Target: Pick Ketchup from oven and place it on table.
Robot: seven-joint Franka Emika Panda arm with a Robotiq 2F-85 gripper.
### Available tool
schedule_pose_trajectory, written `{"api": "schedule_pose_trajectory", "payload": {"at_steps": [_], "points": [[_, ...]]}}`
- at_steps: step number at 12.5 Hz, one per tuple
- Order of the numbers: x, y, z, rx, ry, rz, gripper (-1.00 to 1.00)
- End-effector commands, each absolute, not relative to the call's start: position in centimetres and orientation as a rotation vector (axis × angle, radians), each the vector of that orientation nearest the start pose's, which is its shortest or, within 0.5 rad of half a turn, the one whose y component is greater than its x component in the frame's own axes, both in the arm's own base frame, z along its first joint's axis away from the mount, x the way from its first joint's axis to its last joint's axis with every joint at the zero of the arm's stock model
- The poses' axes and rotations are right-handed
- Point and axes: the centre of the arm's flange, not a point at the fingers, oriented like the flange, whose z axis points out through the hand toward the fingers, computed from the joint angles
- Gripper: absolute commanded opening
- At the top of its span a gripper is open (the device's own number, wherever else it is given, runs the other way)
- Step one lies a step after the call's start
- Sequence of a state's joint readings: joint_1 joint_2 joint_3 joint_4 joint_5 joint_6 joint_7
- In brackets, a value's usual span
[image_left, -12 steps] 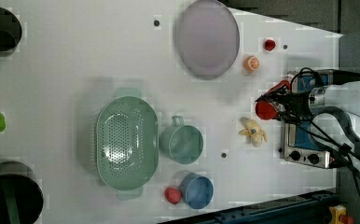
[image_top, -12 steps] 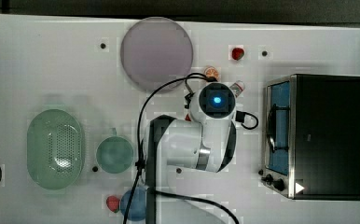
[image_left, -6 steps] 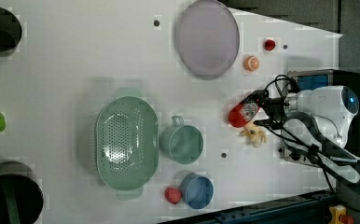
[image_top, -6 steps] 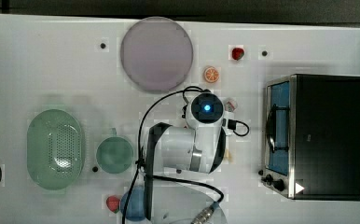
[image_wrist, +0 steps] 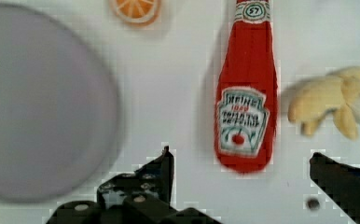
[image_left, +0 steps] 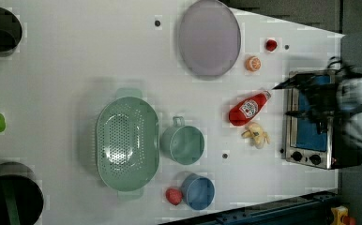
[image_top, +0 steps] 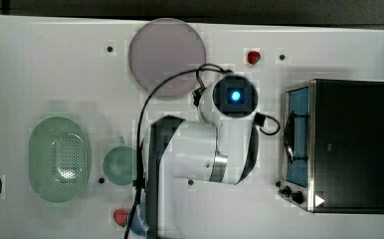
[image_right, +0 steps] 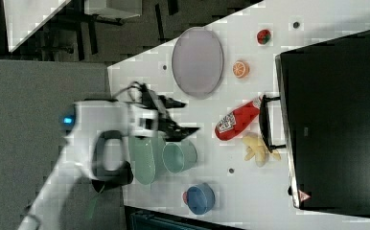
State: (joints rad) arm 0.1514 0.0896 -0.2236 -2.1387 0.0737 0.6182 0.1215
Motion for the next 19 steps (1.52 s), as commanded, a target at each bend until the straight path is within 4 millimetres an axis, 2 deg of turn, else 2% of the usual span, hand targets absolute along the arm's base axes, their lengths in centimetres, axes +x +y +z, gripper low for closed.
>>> {"api": "schedule_pose_trajectory", "payload": {"at_steps": [1, 4, 7, 19], "points": [[55.4, -3.1, 52.3, -2.642, 1.465, -0.139, 1.00], [54.4, -3.6, 57.9, -2.725, 1.524, -0.060, 1.00], [53.2, -3.5, 60.0, -2.753, 1.545, 0.050, 1.00], [53.6, -3.4, 58.9, -2.767, 1.551, 0.087, 1.00]]}}
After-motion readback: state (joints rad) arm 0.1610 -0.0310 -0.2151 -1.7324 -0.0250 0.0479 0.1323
